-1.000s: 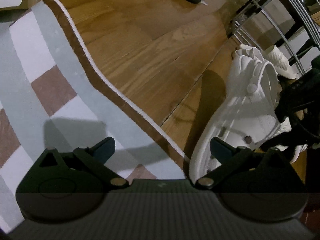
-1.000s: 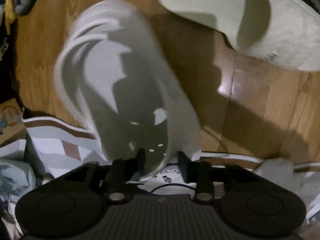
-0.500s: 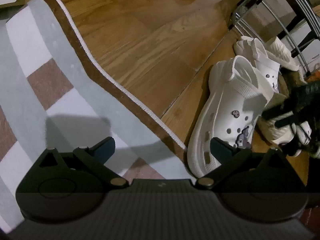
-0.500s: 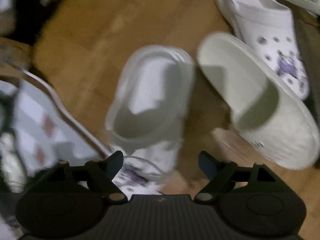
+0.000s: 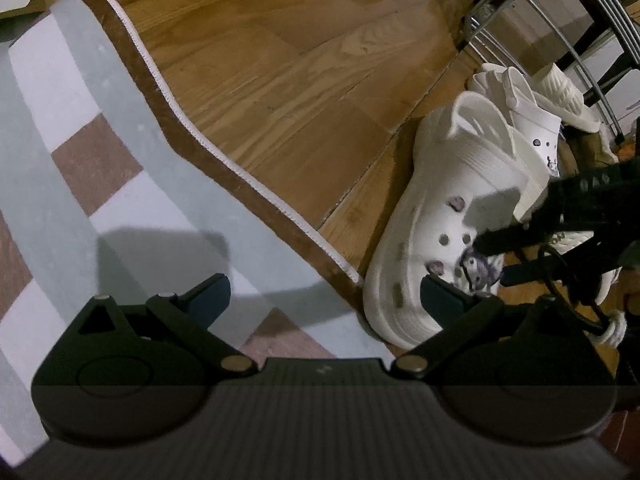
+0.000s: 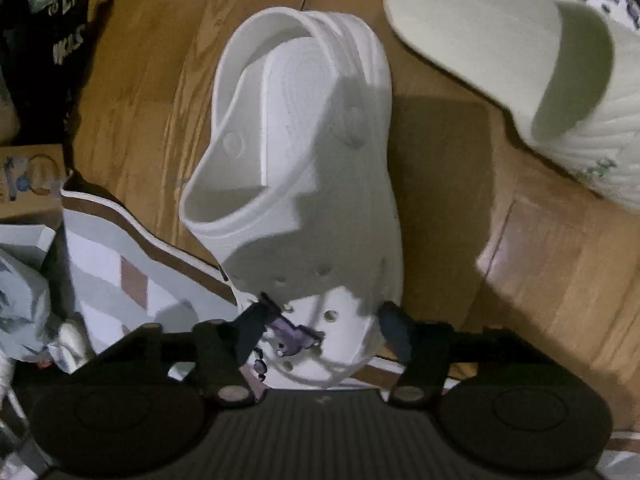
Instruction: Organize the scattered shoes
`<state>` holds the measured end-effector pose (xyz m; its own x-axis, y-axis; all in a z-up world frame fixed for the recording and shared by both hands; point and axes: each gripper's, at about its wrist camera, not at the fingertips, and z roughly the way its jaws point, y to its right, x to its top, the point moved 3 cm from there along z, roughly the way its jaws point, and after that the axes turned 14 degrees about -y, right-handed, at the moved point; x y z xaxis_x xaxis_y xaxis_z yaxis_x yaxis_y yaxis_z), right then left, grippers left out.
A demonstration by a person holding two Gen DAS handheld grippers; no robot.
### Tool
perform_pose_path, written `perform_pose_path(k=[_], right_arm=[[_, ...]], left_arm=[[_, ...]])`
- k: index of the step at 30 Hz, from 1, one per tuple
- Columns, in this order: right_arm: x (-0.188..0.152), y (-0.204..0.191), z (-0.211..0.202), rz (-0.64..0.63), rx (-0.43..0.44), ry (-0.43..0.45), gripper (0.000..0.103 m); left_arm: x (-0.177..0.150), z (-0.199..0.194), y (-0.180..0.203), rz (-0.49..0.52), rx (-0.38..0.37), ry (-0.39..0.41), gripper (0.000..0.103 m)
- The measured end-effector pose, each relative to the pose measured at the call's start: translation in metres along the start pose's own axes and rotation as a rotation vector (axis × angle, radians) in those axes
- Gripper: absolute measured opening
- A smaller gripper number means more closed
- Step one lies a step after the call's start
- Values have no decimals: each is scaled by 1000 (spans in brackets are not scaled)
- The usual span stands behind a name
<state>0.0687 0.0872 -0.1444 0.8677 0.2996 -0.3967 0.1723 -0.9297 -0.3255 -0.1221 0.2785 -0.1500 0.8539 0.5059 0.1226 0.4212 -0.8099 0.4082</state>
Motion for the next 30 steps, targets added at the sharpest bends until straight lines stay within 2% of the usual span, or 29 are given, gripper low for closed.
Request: perform_pose_path(k=[3, 5, 7, 9, 11, 13, 16, 19, 23, 27, 29, 30], right_arm=[[-13, 1, -20, -93, -95, -46, 53], [-29, 6, -41, -141, -203, -67, 72], [-57, 16, -67, -186, -356, -41, 76], [-80, 32, -92, -216, -501, -42, 79], [-97, 50, -110, -232, -578, -51, 81], [-110, 67, -126, -243, -605, -13, 82], [-120, 92, -137, -260, -570, 103, 82], [-119, 118, -143, -243, -450, 264, 81], [-119, 162, -143, -120, -226, 533, 78], [-128, 215, -141, 68, 61, 732, 78], [-135, 234, -134, 141, 144, 792, 78], [-140, 242, -130, 158, 172, 802, 78]], left_arm=[[2, -11, 7, 22, -23, 22, 103], [5, -17, 16, 46, -46, 45, 103], [9, -22, 33, 98, -60, 69, 103], [15, -16, 61, 191, -80, 47, 103], [18, -7, 81, 212, -81, 11, 103], [21, 0, 111, 262, -101, 3, 103], [25, 9, 168, 377, -115, 39, 103], [34, 25, 218, 476, -113, 87, 103], [52, 57, 269, 595, -47, 115, 103], [68, 96, 300, 734, 67, 94, 103], [70, 106, 305, 760, 59, 64, 103], [71, 111, 307, 760, 23, 50, 103]])
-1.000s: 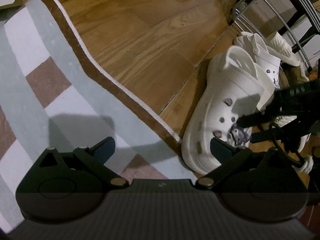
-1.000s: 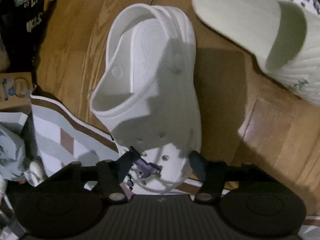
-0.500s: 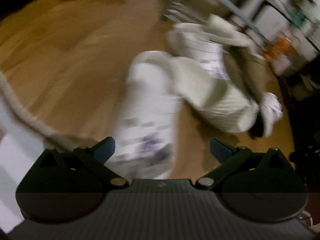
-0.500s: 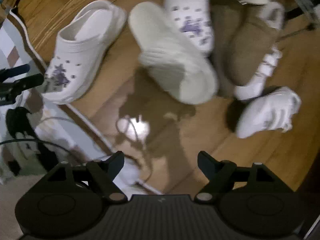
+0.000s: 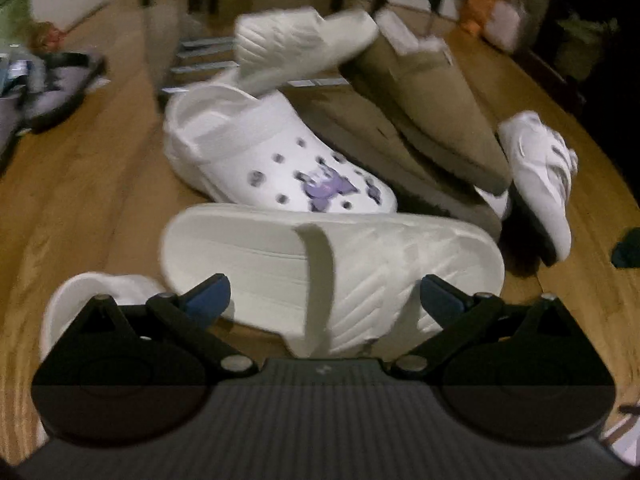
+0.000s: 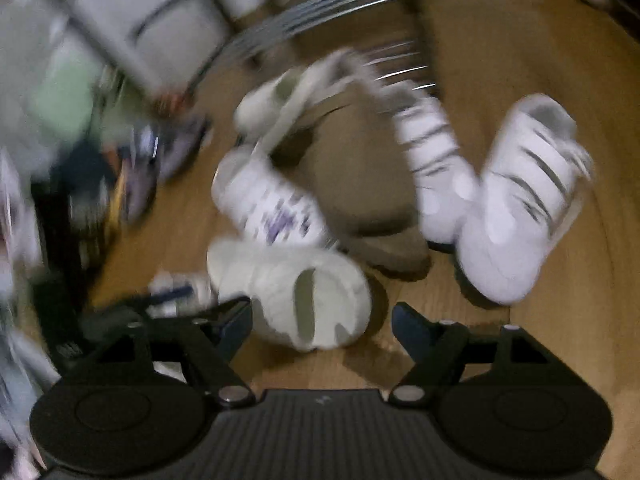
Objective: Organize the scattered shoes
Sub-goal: 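Move both grippers back over the shoe pile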
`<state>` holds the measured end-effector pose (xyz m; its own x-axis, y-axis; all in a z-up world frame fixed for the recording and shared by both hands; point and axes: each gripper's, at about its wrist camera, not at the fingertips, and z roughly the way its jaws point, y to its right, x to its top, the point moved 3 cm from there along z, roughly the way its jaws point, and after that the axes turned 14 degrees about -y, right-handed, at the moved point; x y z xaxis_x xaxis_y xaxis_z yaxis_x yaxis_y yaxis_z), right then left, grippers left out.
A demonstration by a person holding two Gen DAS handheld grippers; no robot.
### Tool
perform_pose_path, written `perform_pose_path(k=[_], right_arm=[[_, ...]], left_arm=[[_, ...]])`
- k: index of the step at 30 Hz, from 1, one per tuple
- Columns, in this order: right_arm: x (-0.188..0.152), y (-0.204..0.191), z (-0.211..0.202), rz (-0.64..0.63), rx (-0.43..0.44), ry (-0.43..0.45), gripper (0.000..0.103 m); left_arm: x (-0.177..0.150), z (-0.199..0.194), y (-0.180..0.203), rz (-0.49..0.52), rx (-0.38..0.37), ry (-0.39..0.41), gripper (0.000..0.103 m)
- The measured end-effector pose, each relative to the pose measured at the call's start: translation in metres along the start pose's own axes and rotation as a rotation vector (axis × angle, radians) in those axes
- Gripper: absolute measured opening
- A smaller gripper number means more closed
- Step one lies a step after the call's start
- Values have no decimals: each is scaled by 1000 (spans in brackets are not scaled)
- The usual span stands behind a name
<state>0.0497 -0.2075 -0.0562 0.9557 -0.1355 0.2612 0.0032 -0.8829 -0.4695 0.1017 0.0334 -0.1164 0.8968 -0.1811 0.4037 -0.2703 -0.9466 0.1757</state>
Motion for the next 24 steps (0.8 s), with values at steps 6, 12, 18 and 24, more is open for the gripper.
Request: perform_pose_path(k=[6, 12, 18, 24], right_arm=[[-21, 40, -22, 76, -15, 77, 74], [-23, 54, -26, 109, -31, 83, 74], [-26, 53, -18, 86, -45, 58, 74], [-31, 55, -10, 89, -34, 23, 74]], left_arm=[[1, 7, 25, 32, -145, -11, 58], [2, 2, 24, -68, -179, -20, 48], [-1, 1, 25, -104, -199, -37, 43], [-5, -3, 50, 18, -248, -76, 21]])
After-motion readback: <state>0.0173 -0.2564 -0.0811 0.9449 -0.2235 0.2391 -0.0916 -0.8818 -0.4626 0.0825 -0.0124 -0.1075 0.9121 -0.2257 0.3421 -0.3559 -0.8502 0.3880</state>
